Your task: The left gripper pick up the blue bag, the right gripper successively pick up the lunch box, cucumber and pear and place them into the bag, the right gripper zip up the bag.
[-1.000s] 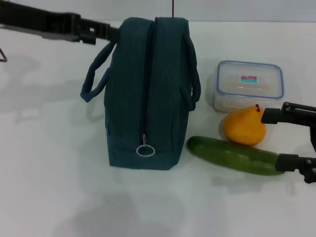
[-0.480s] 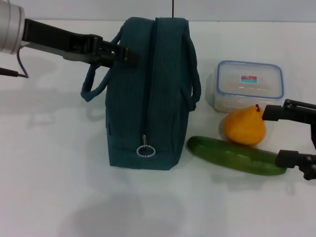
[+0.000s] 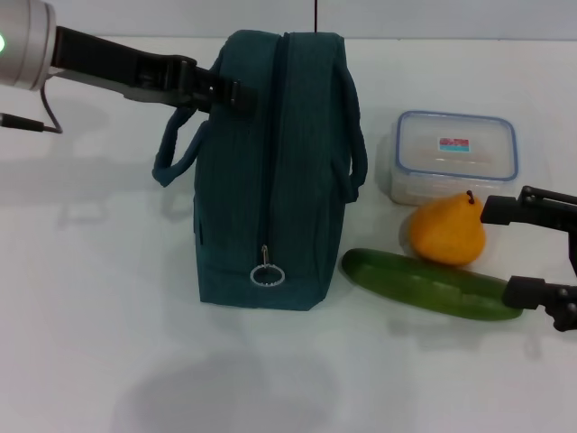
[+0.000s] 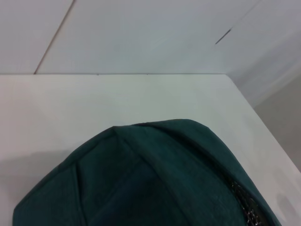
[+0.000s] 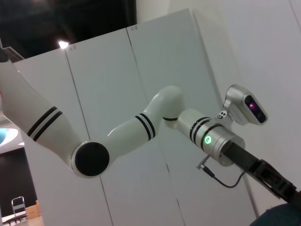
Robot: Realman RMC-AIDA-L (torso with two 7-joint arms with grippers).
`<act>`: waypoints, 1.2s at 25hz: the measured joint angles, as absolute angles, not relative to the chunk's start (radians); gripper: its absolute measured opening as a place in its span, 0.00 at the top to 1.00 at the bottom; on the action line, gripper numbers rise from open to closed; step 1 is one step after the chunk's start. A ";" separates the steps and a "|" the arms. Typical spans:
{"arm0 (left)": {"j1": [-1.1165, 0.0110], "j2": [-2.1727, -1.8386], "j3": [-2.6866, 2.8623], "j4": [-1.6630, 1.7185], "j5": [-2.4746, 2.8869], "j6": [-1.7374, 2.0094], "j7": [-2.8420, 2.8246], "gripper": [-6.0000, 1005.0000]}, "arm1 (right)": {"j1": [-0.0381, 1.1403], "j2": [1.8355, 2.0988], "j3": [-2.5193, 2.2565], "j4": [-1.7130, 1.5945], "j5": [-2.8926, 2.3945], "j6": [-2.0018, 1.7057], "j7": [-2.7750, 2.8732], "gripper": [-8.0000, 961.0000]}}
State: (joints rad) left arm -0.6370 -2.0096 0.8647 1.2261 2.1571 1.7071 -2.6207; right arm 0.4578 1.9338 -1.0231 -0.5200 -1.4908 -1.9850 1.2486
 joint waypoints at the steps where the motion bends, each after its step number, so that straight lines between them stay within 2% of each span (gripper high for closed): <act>1: -0.637 -2.011 0.864 1.225 2.156 1.705 -2.612 0.23 | 0.457 1.934 -1.023 -0.520 -1.491 -1.983 1.249 0.12; 7: -0.631 -2.023 0.858 1.213 2.148 1.704 -2.583 0.46 | 0.439 1.945 -0.972 -0.512 -1.490 -1.978 1.249 0.12; 12: -0.629 -2.023 0.856 1.199 2.148 1.704 -2.583 0.67 | 0.426 1.968 -0.761 -0.427 -1.489 -1.973 1.249 0.12; 18: -0.629 -2.026 0.856 1.198 2.148 1.703 -2.583 0.84 | 0.388 2.006 -0.459 -0.313 -1.486 -1.869 1.250 0.12; 20: -0.629 -2.029 0.856 1.196 2.147 1.698 -2.582 0.90 | 0.378 2.011 -0.336 -0.231 -1.485 -1.797 1.250 0.12; 30: -0.634 -2.037 0.856 1.185 2.147 1.656 -2.558 0.93 | 0.370 2.017 -0.155 0.021 -1.438 -1.418 1.250 0.12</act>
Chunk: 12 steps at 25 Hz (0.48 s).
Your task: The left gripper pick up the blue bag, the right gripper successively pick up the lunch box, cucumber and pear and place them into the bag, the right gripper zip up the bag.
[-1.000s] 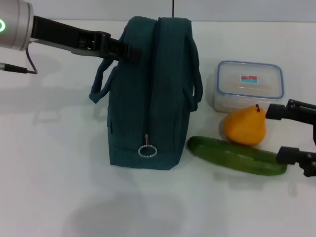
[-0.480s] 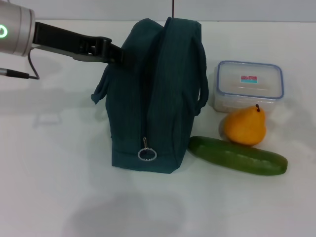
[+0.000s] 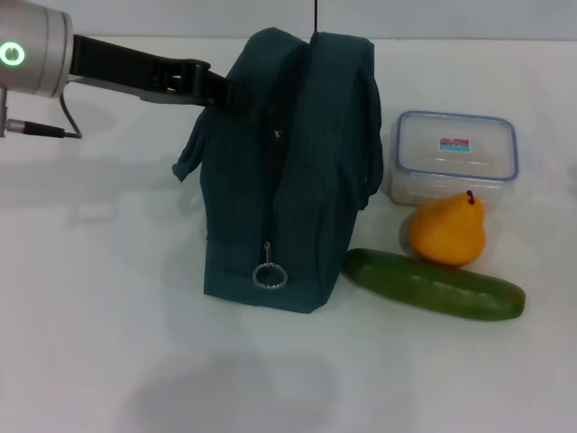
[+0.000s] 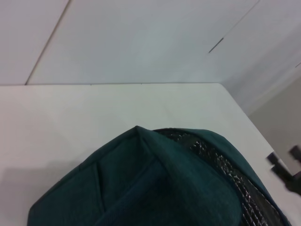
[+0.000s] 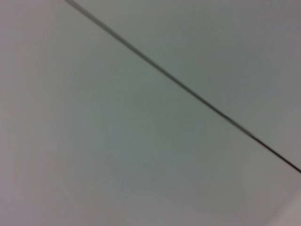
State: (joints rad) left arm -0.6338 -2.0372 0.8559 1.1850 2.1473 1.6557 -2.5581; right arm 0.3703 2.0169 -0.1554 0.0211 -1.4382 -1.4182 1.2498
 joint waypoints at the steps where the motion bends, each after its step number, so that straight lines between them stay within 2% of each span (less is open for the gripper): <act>1: -0.635 -2.038 0.856 1.185 2.147 1.653 -2.555 0.93 | 0.376 2.019 -0.155 0.036 -1.434 -1.383 1.250 0.12; 12: -0.642 -2.048 0.856 1.184 2.147 1.639 -2.527 0.93 | 0.464 2.027 -0.164 0.136 -1.445 -1.249 1.259 0.12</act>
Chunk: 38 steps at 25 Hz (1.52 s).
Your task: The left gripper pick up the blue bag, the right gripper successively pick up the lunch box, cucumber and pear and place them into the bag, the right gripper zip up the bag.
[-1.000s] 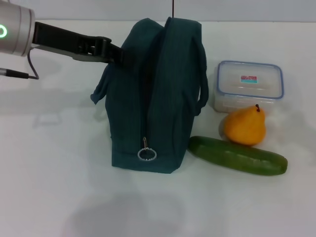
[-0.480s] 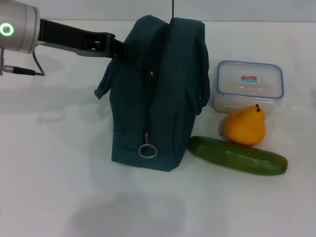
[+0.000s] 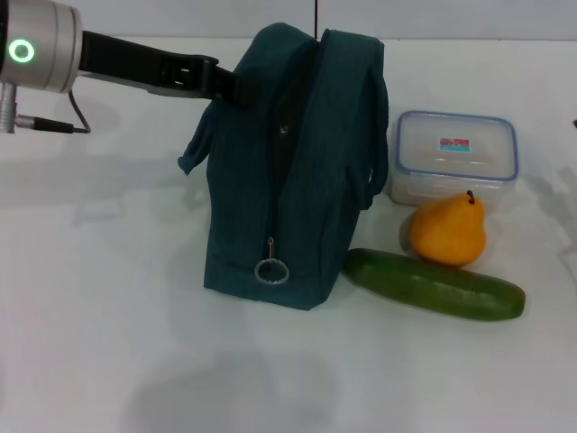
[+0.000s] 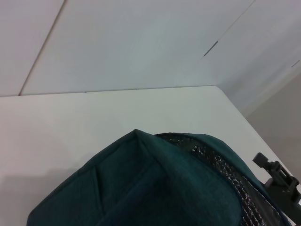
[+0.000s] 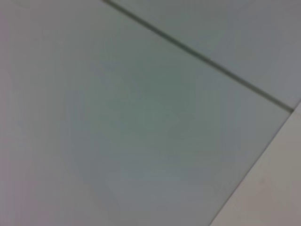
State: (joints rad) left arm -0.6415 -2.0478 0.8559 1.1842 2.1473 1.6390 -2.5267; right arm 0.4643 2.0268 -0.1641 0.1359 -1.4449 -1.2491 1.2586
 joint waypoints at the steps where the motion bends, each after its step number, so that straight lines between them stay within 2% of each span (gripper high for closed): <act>1: -0.642 -2.048 0.856 1.184 2.147 1.639 -2.525 0.93 | 0.473 2.027 -0.166 0.143 -1.446 -1.241 1.259 0.12; 19: -0.636 -2.051 0.856 1.164 2.147 1.638 -2.482 0.93 | 0.547 2.028 -0.165 0.215 -1.513 -1.162 1.262 0.12; 32: -0.632 -2.051 0.856 1.160 2.147 1.629 -2.472 0.93 | 0.549 2.028 -0.167 0.220 -1.525 -1.163 1.262 0.22; 38: -0.632 -2.051 0.856 1.160 2.148 1.629 -2.472 0.93 | 0.535 2.028 -0.159 0.217 -1.524 -1.160 1.260 0.48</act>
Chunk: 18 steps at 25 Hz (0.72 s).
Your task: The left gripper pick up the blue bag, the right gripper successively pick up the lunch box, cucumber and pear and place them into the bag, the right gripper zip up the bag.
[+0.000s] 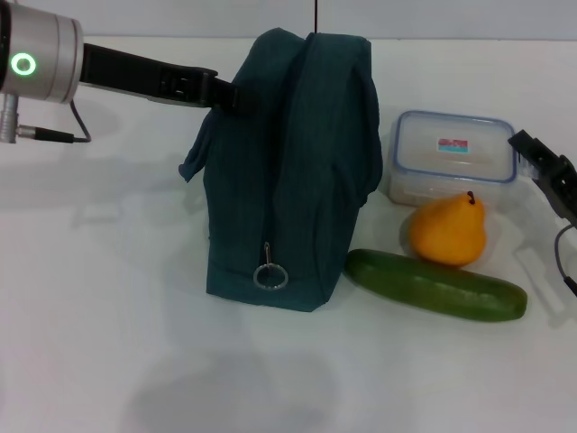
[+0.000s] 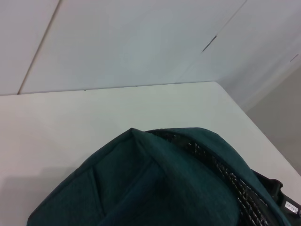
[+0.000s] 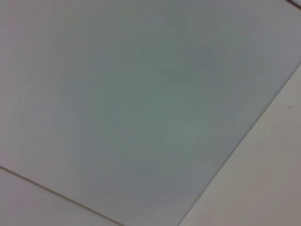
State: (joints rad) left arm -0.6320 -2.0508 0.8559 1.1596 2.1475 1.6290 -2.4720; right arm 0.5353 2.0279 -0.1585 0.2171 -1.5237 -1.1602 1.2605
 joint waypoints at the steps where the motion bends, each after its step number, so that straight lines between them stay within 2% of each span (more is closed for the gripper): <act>1: -0.632 -2.051 0.856 1.160 2.148 1.629 -2.472 0.93 | 0.533 2.028 -0.158 0.216 -1.523 -1.160 1.259 0.51; 5: -0.632 -2.051 0.856 1.160 2.148 1.629 -2.472 0.93 | 0.522 2.028 -0.157 0.206 -1.521 -1.160 1.255 0.62; 11: -0.635 -2.052 0.856 1.160 2.146 1.629 -2.473 0.93 | 0.520 2.028 -0.163 0.193 -1.521 -1.155 1.253 0.67; 18: -0.632 -2.052 0.859 1.160 2.129 1.631 -2.472 0.93 | 0.529 2.028 -0.165 0.191 -1.522 -1.154 1.253 0.78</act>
